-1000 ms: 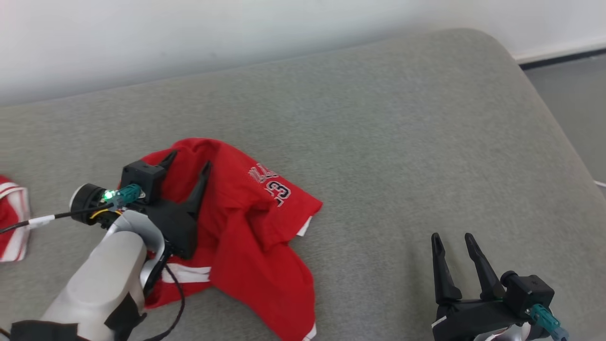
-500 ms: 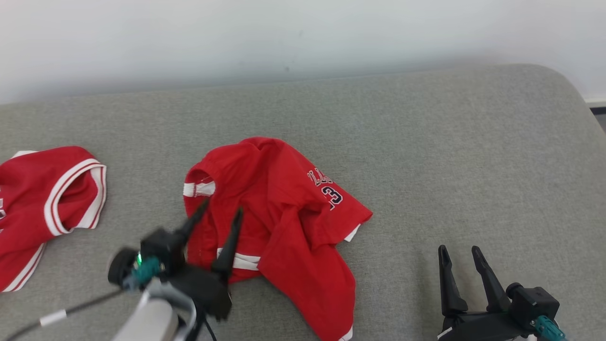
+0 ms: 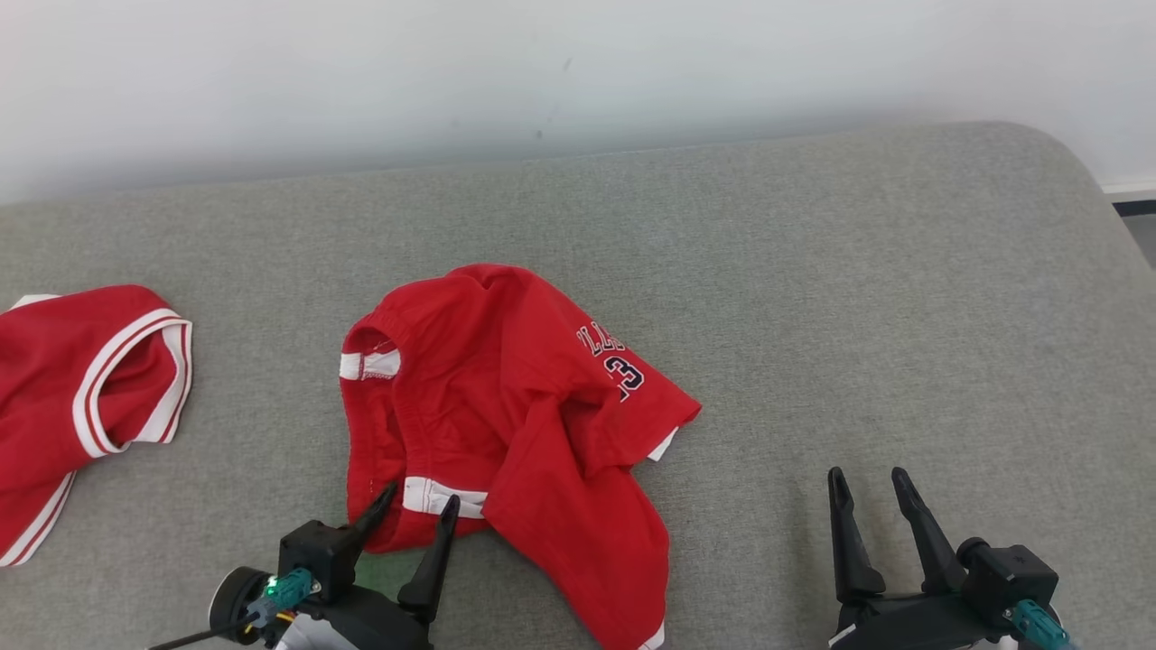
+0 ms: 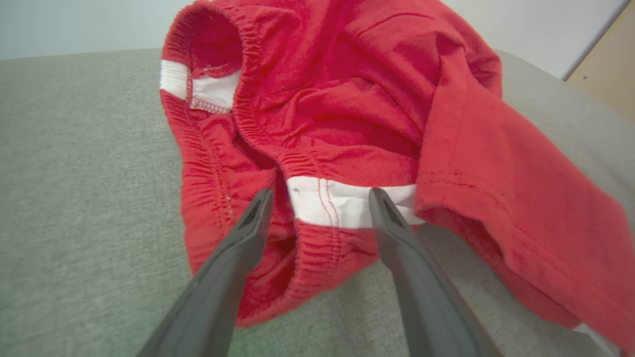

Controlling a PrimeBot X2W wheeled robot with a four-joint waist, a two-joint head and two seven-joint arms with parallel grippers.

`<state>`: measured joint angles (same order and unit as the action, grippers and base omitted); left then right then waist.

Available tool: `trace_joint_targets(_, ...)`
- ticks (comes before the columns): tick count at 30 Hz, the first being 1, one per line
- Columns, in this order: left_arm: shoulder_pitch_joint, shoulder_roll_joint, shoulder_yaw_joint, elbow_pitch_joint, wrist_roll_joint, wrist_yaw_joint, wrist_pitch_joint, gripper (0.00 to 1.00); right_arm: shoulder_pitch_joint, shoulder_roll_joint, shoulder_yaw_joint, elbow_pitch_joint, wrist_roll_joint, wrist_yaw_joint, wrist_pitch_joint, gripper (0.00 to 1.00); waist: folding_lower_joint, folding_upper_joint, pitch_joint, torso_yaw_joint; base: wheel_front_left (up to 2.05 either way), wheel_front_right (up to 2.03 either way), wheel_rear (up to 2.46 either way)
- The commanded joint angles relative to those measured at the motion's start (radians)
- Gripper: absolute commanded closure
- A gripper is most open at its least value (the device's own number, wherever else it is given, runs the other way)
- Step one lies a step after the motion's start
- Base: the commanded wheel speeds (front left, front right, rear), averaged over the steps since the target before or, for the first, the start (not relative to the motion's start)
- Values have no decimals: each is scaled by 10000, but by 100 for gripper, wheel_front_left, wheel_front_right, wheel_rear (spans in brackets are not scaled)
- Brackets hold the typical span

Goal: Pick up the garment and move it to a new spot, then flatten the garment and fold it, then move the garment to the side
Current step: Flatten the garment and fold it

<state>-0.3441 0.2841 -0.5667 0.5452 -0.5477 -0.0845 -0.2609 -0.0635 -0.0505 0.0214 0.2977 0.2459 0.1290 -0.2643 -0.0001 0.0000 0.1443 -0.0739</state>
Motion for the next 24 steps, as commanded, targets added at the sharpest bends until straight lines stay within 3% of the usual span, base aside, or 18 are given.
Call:
trace_joint_targets(1,-68,-15,2,149,-59,-29,6,0,-58,6,32,0,15,35,-20,0,1,0,-20,-114,0,0,0)
trace_joint_targets(2,-98,-29,-20,203,-67,-65,4,23,-55,8,39,5,24,35,-21,0,1,0,-37,-155,0,0,0)
trace_joint_targets(3,-160,-53,-24,187,-68,-94,0,66,-39,8,44,6,27,35,-21,0,1,0,-54,-178,0,0,0)
trace_joint_targets(4,-202,-63,-11,165,-65,-111,-6,100,-11,9,37,2,29,35,-20,0,1,0,-69,-188,0,0,0)
trace_joint_targets(11,-97,-59,188,-283,-76,-154,-27,100,330,11,-116,18,1,36,-21,0,1,0,-386,146,0,0,0)
trace_joint_targets(20,1928,93,767,-2443,-343,102,-25,100,654,5,-10,-40,-65,36,-21,0,1,0,-903,895,0,0,0)
trace_joint_targets(24,2745,-19,743,-2451,-435,182,-26,100,682,6,34,-37,-92,36,-21,0,1,0,-982,1090,0,0,0)
